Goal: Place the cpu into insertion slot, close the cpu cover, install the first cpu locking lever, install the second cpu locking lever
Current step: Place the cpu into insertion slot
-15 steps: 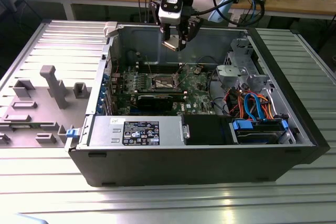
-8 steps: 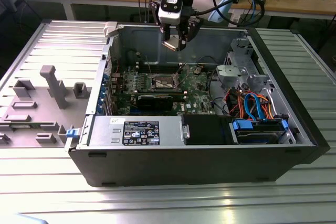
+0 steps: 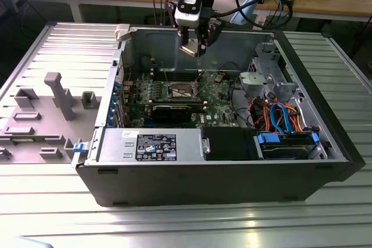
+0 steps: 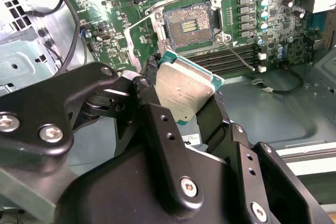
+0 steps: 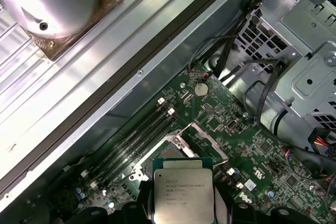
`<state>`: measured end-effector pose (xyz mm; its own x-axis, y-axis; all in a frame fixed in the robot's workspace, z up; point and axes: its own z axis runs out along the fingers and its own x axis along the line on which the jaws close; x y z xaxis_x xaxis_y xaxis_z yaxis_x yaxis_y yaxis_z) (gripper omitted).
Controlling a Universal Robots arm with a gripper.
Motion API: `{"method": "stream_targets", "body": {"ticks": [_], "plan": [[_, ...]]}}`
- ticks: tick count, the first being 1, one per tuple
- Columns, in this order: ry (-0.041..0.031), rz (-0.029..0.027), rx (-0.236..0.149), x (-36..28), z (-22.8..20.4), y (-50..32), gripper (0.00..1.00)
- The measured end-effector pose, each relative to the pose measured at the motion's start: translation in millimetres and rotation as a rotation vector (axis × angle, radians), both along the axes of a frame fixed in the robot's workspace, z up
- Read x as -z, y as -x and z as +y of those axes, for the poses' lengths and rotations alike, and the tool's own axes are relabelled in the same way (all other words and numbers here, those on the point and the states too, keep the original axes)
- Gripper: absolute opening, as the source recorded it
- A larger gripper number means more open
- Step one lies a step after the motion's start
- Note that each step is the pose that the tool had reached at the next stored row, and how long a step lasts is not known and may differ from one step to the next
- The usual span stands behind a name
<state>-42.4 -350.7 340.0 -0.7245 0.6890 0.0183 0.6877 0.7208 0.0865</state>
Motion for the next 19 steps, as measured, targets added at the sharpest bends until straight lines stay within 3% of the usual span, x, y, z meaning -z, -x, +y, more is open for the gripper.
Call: {"method": "stream_targets", "body": {"ticks": [19], "plan": [[0.0000, 0.0000, 0.017, 0.5, 0.0, 0.0, 0.55]]}}
